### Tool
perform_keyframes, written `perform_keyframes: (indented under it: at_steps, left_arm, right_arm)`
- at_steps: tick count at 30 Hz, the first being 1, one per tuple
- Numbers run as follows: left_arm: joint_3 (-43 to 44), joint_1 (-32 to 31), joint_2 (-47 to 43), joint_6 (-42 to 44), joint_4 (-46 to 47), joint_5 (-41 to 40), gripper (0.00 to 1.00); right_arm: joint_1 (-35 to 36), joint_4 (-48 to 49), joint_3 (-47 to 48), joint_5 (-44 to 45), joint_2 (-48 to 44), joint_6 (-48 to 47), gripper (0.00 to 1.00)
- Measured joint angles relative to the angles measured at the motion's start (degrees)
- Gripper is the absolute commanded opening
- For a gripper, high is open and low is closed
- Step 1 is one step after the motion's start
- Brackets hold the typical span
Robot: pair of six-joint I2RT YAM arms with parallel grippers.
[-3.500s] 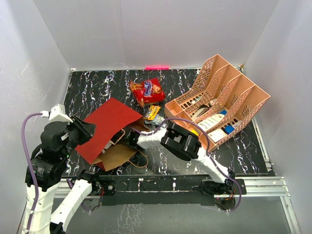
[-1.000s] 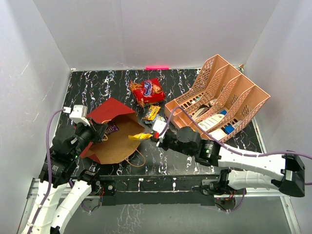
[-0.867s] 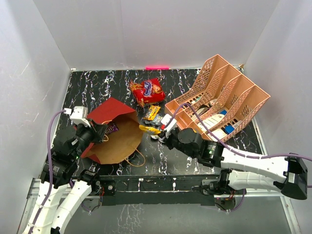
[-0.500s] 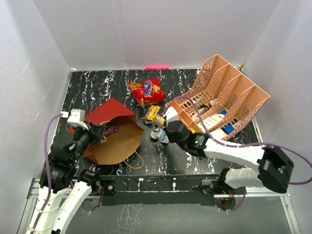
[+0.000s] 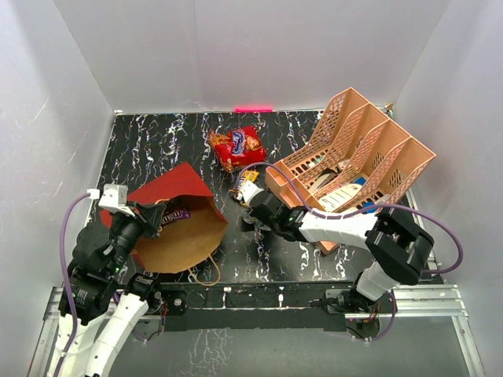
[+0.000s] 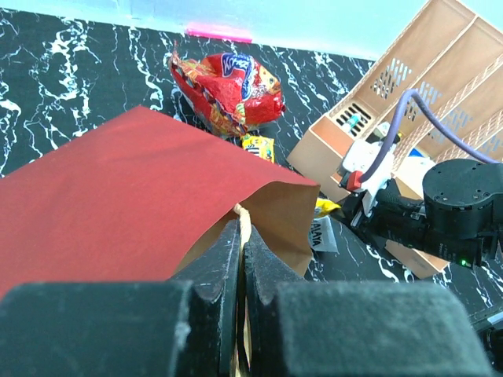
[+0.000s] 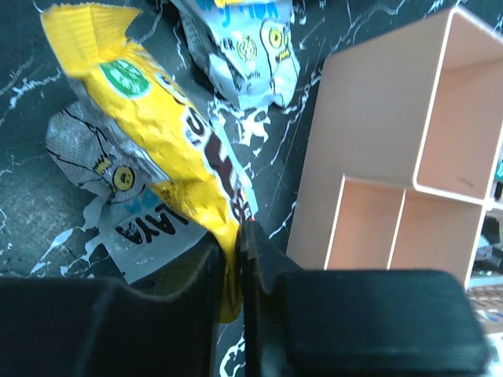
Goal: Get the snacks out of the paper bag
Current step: Place the snack at the center of the board.
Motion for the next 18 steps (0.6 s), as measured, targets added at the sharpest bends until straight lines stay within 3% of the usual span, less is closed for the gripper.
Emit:
perform_keyframes:
  at_steps: [2,5,10,18]
  left_arm:
    - [0.0,0.0,-1.09,-0.11,0.0,-0.44,0.0]
    - [0.0,0.0,-1.16,-0.13,-0.02,-0.83,0.0]
    - [-0.02,0.0,0.7,-0.13,-0.04,-0.83,0.0]
    - [-0.09,0.0,3.19,-0.11,0.04,-0.83,0.0]
  right_arm:
    - [0.0,1.7,0.0,-0.59,0.09,0.15,0.5]
    - [0.02,3.02,0.04,-1.75,0.02,2.1,0.6]
    - [0.22,2.93,-1.62,-6.27,-5.07,9.55,0.63]
    - [4.11,6.08,-12.35,-14.62,-19.89,18.78,0.63]
